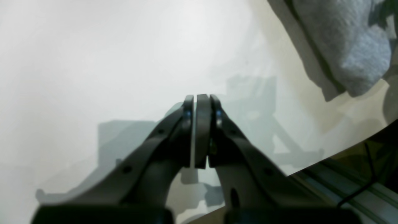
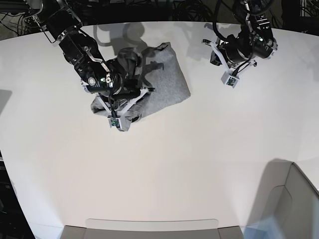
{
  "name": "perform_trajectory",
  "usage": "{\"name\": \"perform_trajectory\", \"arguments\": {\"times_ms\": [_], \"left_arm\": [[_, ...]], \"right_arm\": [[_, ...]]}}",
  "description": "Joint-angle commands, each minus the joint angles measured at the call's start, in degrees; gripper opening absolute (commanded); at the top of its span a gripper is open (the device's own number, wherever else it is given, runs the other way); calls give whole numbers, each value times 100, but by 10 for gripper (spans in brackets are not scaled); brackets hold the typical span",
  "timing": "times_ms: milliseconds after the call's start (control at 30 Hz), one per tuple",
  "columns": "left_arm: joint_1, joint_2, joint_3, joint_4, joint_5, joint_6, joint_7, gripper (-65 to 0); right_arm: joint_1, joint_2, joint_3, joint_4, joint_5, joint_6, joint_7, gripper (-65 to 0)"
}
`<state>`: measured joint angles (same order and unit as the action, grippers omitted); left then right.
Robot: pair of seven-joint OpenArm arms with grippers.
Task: Fold the T-shirt properly
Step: 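Grasp the strip's other end with the right gripper and fold it over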
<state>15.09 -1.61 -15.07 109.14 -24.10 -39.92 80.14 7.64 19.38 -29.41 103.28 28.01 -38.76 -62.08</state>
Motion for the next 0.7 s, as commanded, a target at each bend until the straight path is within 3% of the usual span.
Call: {"name": "perform_trajectory", "arguments": {"times_ms": [0,133,267,367,533,600,667], "left_arm": [[-19,-28,-1,79,-74,-8,-27,-642],[-19,-28,-1,79,-74,-8,-27,-642],[-19,-28,-18,79,-74,-8,-27,-642],[-19,-28,-27,79,-74,-8,-27,-642],[-19,-28,-62,79,-74,-8,-27,-641],[-19,-28,-71,79,-65,-8,-27,-641],[-28,-28,-80,79,-65,-8,-18,-641]], "right_arm": [[120,1,-79,111,-10,153,-38,-650],[146,-8,-343,111,-45,619,-38,-650],[216,-210,-404,-38,-54,628,-90,-650],[419,-342,-492,-276,-54,654,-583,-638],[594,-307,-1020,41,-54,725,-838,-454],[594,-245,-1178,480,-27,1120,-829,-406],[550,-245,-1187,876,-10,1797,-829,-398]]}}
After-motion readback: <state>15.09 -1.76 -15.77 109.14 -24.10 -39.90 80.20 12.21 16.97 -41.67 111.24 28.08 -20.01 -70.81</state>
